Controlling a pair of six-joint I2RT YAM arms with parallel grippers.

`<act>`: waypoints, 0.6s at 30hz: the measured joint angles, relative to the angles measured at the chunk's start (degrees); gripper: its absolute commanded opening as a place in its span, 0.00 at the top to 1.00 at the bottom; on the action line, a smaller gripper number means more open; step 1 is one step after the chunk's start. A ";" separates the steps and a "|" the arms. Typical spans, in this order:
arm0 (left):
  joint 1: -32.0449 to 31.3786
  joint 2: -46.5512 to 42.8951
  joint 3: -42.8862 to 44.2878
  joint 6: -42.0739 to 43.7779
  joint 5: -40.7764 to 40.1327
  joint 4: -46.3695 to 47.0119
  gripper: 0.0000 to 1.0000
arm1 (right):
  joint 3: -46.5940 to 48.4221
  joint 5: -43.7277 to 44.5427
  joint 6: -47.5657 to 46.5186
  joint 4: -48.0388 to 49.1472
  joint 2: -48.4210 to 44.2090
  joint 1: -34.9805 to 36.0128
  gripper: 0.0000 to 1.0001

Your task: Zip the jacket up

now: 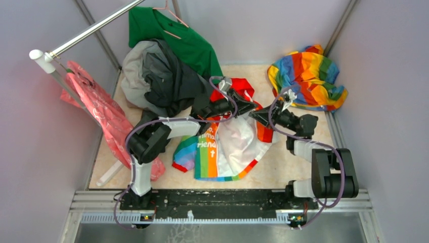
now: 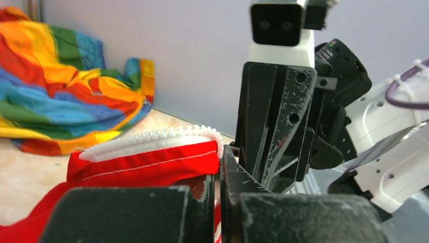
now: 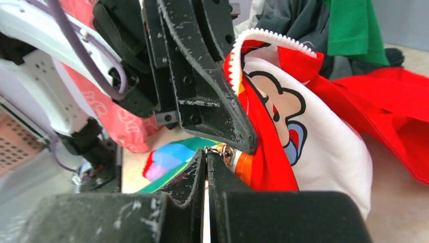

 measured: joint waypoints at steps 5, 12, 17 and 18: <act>0.50 0.13 -1.09 5.09 0.00 2.49 1.00 | 3.54 -4.07 2.67 -9.88 -1.18 -1.03 1.00; 1.90 1.05 -1.84 7.26 -0.07 4.07 1.00 | 8.92 -8.33 -4.98 -31.06 -1.79 -4.20 1.00; 1.90 1.33 -2.12 8.26 -0.04 4.13 1.00 | 11.47 -9.60 -12.57 -43.63 -1.60 -4.20 1.00; 1.92 1.44 -2.14 8.50 -0.04 4.13 1.00 | 11.93 -9.79 -14.08 -45.90 -1.42 -4.20 1.00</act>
